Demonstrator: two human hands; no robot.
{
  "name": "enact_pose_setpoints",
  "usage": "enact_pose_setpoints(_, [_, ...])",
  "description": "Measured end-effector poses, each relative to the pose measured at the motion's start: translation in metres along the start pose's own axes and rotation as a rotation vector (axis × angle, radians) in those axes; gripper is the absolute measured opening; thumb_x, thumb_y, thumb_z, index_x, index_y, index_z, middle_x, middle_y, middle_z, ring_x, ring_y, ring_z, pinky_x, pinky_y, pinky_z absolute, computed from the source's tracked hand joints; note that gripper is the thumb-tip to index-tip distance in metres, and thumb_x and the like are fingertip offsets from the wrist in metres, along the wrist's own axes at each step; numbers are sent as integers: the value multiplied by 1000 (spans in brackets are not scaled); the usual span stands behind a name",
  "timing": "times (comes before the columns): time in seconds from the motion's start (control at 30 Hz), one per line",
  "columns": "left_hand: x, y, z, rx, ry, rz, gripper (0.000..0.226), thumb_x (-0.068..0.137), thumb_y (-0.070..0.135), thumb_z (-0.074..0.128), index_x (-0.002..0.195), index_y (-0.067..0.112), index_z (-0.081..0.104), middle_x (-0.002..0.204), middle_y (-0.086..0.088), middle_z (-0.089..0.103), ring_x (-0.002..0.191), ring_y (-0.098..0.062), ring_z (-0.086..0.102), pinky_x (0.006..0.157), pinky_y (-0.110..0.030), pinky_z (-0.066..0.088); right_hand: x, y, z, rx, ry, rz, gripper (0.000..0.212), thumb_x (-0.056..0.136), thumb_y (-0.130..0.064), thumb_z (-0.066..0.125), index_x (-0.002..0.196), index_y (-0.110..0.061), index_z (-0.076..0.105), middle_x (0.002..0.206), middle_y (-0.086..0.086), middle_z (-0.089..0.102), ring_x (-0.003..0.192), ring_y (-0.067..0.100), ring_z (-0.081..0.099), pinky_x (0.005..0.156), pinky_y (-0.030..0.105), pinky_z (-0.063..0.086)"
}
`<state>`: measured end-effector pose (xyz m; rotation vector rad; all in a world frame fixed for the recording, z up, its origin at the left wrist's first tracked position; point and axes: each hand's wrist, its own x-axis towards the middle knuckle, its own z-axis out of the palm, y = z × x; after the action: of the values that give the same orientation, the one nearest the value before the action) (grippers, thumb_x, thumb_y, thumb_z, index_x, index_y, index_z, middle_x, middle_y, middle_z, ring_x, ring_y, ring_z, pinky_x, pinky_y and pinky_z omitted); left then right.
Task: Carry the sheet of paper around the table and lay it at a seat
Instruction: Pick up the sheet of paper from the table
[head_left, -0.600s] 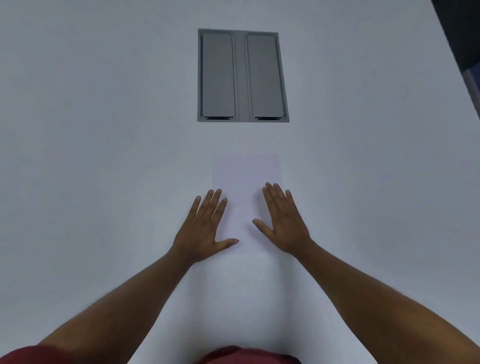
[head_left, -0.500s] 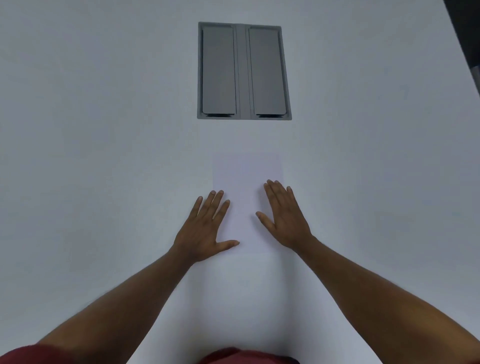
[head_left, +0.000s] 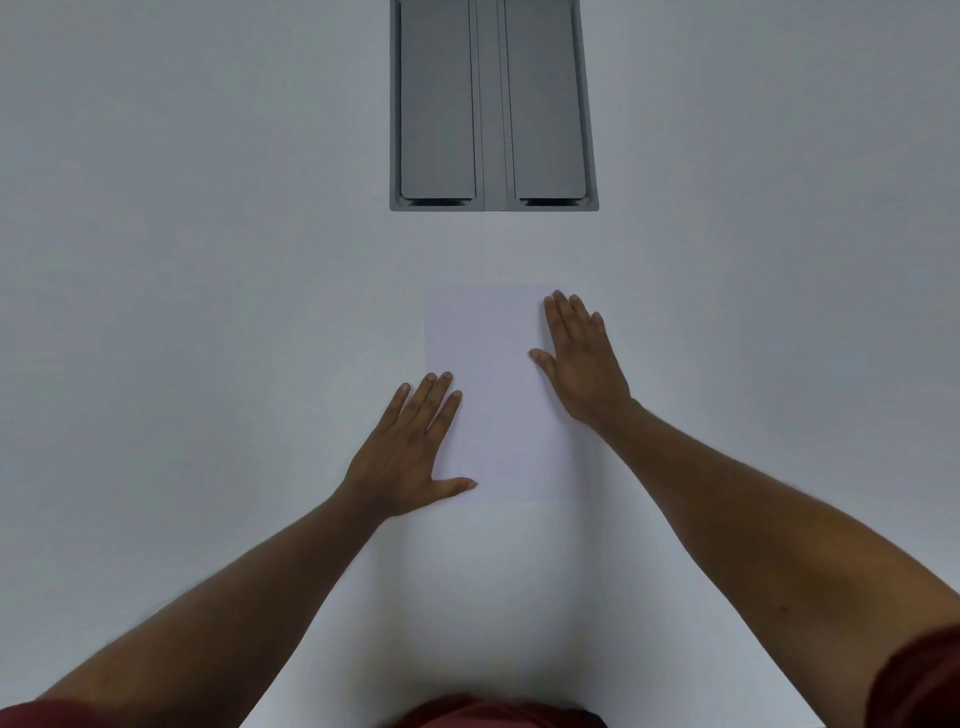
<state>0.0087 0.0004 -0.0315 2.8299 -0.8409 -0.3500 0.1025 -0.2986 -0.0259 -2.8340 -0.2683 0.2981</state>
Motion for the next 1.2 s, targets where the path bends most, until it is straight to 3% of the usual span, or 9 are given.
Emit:
enact_pose_setpoints(0.3, [1,-1,3,2,19,11,118,94,91,38,172,6,16,182,-15,4,170,-30,2,137,-53,8,-2,-3,5,70,41,8,66,113,-37,43,169,-11,20,177,11,20,165,33,12,134,53,9])
enact_pose_setpoints(0.43, [0,0,4,-2,27,10,118,94,90,40,172,6,17,183,-15,5,170,-29,3,137,-54,10,-1,-9,0,253,102,73,69,107,-30,60,166,-10,29,169,9,41,162,33,25,133,55,15])
enact_pose_setpoints(0.53, [1,-1,4,-2,26,4,118,93,91,40,173,6,16,183,-13,4,170,-29,2,137,-54,10,-3,-17,-13,523,166,219,80,95,-24,79,163,-16,36,146,3,64,140,23,51,120,37,38])
enact_pose_setpoints(0.63, [0,-1,5,1,25,-4,119,93,92,40,173,7,17,183,-13,5,170,-28,3,136,-56,12,-9,-26,-28,783,186,389,87,86,-21,89,159,-23,41,131,-5,67,117,10,60,98,8,42])
enact_pose_setpoints(0.67, [0,-1,5,0,24,-6,119,92,92,40,173,7,17,183,-12,5,170,-28,3,136,-56,12,-13,-29,-32,840,198,449,89,83,-20,91,158,-24,42,130,-6,65,115,10,61,96,6,44])
enact_pose_setpoints(0.8, [0,-1,5,-10,29,-5,118,93,92,39,173,8,17,183,-11,5,170,-27,3,136,-56,11,-40,-29,-31,1010,180,718,89,77,-17,96,152,-21,49,131,0,65,117,21,67,106,36,55])
enact_pose_setpoints(0.9, [0,-1,5,-1,16,-3,118,93,92,37,173,9,15,183,-11,3,170,-27,2,136,-56,10,-65,-18,-16,1036,95,825,55,70,-19,100,116,-18,69,103,6,78,101,30,77,100,49,61])
enact_pose_setpoints(1.0, [0,-1,5,3,12,0,119,93,93,38,173,9,15,183,-11,3,170,-27,1,136,-56,9,-86,-14,-8,1004,19,868,37,68,-22,101,95,-16,77,99,17,81,100,38,78,95,52,63])
enact_pose_setpoints(1.2, [-1,1,-1,12,23,12,114,96,88,38,173,8,13,183,-12,1,170,-28,1,135,-60,10,-95,-18,-10,1007,4,841,35,66,-22,99,93,-15,77,97,15,81,97,37,78,95,53,63])
